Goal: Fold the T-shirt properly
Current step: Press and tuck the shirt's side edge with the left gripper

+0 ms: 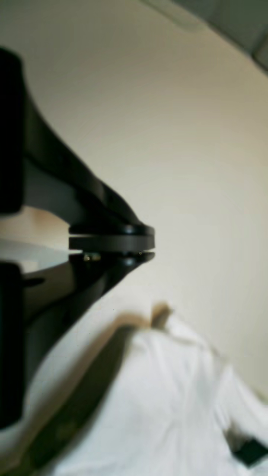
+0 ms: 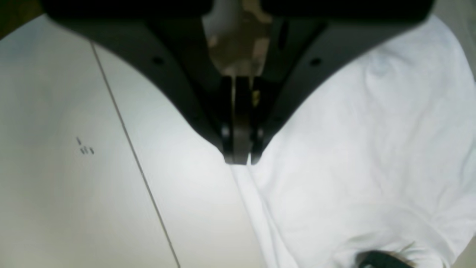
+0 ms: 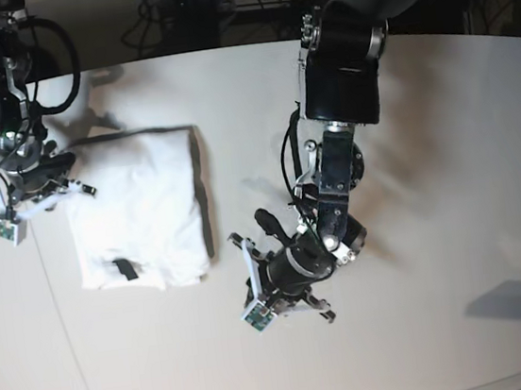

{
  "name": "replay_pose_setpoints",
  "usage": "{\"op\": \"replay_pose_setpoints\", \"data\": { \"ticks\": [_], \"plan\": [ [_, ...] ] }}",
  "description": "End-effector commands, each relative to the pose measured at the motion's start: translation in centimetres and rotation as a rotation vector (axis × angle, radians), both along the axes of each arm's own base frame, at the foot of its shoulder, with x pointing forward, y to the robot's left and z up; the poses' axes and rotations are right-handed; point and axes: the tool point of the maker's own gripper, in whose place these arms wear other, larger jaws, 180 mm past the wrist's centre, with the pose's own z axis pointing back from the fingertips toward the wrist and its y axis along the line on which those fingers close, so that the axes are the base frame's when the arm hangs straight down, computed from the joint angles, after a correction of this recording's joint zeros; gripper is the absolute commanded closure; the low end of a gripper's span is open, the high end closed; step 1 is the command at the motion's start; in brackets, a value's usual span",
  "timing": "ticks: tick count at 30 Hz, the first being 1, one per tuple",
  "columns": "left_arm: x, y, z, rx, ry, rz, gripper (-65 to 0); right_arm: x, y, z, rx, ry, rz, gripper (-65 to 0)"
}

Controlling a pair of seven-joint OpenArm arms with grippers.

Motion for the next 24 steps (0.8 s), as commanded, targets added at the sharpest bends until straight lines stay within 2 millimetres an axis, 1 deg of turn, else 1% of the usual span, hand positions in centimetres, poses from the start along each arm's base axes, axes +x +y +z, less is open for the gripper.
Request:
{"op": "replay_pose_setpoints", "data": {
  "ticks": [1, 2, 5, 8, 10, 13, 20, 22, 24],
  "plan": [
    [-0.5, -1.9, 2.8, -0.064, -0.068, -0.039, 0.0, 1.1, 0.8, 1.4, -0.016, -0.065, 0.039, 0.0],
    [-1.2, -2.1, 3.5, -0.072, -0.090, -0.052, 0.0, 1.2, 1.4, 1.4, -0.023, -0.080, 0.057, 0.0],
    [-4.4, -4.5, 4.0, -0.105, -0.101, -0.118, 0.0, 1.5, 2.6, 1.5, -0.043, -0.124, 0.107, 0.0],
    [-7.5, -7.0, 3.1, -0.108, -0.088, -0.198, 0.0, 1.5, 3.4, 1.5, -0.044, -0.137, 0.127, 0.0],
    [-8.5, -7.8, 2.5, -0.112, -0.071, -0.221, 0.0, 1.4, 3.4, 1.2, -0.043, -0.129, 0.130, 0.0],
    [-9.2, -8.5, 1.6, -0.142, -0.054, -0.244, 0.0, 1.0, 3.5, 0.8, -0.041, -0.116, 0.130, 0.0],
    [-9.3, -8.2, -2.4, -0.122, 0.053, -0.237, 0.0, -1.1, 3.5, -1.1, -0.035, -0.051, 0.126, 0.0],
    [-9.0, -8.5, -2.9, -0.133, 0.054, -0.248, 0.0, -1.6, 3.5, -1.5, -0.033, -0.036, 0.125, 0.0],
    [-8.9, -8.2, -4.3, -0.128, 0.084, -0.254, 0.0, -2.1, 3.6, -1.9, -0.031, -0.021, 0.124, 0.0]
  ]
}}
